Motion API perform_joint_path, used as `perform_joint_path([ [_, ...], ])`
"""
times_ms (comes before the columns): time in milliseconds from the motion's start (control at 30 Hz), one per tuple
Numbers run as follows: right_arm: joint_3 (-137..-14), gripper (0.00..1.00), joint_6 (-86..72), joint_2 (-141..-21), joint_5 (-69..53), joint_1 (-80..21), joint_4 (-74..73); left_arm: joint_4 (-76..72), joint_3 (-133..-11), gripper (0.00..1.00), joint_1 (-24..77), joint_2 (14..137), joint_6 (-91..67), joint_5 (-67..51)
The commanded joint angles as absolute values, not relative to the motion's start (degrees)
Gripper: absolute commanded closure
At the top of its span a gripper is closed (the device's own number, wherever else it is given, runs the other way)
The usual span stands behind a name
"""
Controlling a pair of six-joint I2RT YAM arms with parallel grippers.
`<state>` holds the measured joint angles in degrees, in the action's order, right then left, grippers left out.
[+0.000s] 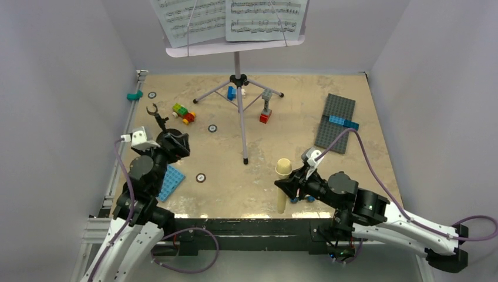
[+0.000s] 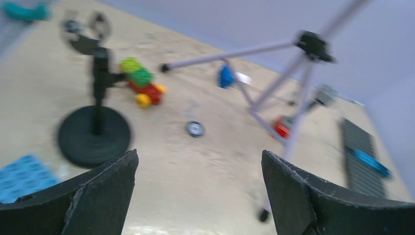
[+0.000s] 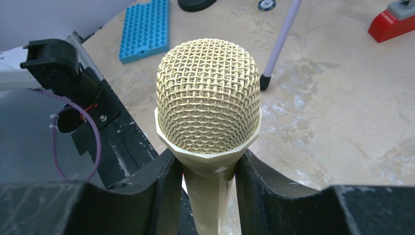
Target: Pack up the instrument practice props
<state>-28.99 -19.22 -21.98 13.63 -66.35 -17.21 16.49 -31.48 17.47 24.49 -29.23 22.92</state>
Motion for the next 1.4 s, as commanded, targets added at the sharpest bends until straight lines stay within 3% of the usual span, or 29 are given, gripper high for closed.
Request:
perform_joint_path([
  [0,-33.66,1.00,-22.12,-27.49,8.85,-66.27,-11.54,9.97,-27.47,0.00,25.02,21.23,-33.39,5.24],
  [100,-35.95,1.00,-23.03,-30.22,6.58,-66.23,-9.35,3.14,-25.99,0.01,30.48,24.44,-36.18,-4.97],
  [200,-37.61,1.00,-25.63,-32.47,3.01,-64.47,-7.62,-12.99,-19.69,0.00,35.04,28.31,-41.70,-15.06],
  [567,-41.73,1.00,-34.48,-40.26,-4.02,-59.11,-3.01,-61.46,-10.65,0.00,45.31,51.87,-53.52,-29.02],
  [967,-45.14,1.00,-38.25,-48.52,-7.68,-58.01,1.65,-60.78,-15.14,0.01,46.06,55.71,-52.02,-35.41],
  [1367,-45.88,1.00,-42.76,-51.42,-14.79,-54.72,5.33,-59.63,-15.82,0.60,46.10,57.01,-49.66,-39.36],
])
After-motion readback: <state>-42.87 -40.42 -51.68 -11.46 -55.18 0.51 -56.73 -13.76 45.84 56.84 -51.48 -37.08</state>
